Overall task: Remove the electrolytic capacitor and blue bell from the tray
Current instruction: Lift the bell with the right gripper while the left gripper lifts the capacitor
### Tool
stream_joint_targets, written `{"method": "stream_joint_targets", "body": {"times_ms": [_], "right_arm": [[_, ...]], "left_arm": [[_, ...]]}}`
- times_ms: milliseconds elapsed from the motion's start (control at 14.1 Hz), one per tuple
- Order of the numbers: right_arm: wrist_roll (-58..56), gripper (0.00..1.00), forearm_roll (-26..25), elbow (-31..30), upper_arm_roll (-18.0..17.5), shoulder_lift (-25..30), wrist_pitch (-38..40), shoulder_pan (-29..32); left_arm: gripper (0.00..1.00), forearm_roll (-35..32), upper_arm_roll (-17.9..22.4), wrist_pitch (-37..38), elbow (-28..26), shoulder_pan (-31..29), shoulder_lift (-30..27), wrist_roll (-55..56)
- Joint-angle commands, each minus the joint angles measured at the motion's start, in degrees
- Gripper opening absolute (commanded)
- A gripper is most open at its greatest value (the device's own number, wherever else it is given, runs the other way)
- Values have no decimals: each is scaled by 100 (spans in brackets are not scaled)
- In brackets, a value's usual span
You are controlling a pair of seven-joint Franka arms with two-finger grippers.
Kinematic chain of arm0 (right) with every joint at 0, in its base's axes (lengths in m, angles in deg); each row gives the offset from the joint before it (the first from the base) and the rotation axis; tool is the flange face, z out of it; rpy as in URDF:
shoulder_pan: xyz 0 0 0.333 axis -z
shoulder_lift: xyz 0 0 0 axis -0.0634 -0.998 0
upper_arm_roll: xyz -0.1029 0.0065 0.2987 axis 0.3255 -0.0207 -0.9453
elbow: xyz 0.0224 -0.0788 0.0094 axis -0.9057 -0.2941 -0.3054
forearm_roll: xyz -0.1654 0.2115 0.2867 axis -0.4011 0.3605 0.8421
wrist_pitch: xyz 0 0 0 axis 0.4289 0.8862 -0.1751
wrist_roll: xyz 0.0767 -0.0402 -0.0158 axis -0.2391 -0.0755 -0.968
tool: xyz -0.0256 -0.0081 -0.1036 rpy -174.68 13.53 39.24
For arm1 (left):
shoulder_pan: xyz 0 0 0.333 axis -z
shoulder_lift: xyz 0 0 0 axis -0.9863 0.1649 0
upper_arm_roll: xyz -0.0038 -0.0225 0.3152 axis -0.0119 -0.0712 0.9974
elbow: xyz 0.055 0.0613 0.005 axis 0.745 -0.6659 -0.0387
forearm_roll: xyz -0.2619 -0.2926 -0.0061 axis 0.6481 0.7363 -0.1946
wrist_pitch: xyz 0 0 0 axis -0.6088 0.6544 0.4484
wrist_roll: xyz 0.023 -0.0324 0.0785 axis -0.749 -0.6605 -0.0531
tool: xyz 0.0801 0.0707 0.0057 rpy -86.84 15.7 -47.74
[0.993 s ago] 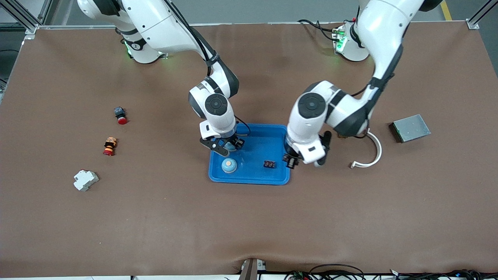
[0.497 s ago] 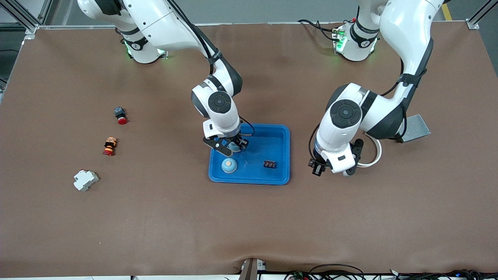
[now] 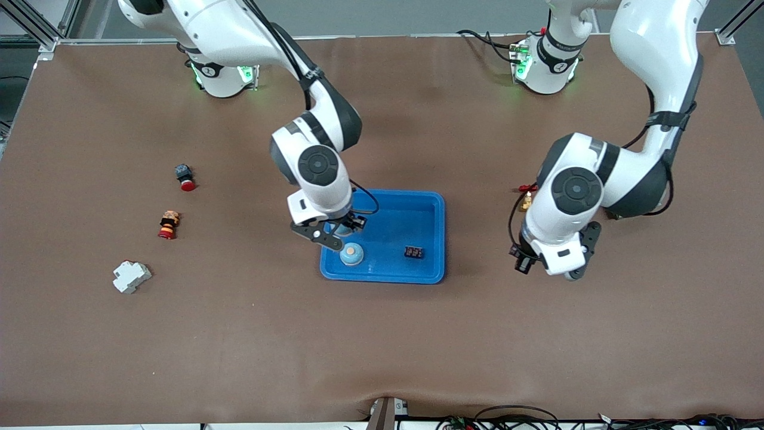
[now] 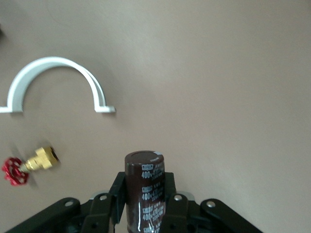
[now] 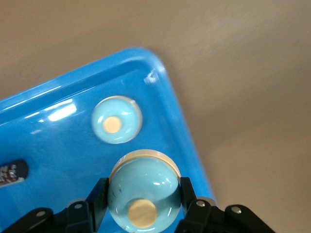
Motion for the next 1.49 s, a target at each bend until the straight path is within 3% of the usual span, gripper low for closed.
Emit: {"method": "stream_joint_targets", "body": {"times_ms": [0, 426, 993, 1419], "right_arm": [[-843, 0, 44, -600, -55, 725, 215, 374], [-1583, 0, 0, -1489, -47, 1307, 5, 542], [-3111, 0, -18, -3439, -47, 2273, -1286, 1314], [-4464, 0, -18, -3968, -38, 2388, -1753, 2079]], "left_arm": [[0, 37, -74, 187, -249, -267, -150, -289], [0, 20, -74, 355, -583, -944, -185, -1131], [0, -68, -56, 293, -1023, -1200, -53, -1511], [0, -103, -56, 65, -1233, -1402, 211, -1511]]}}
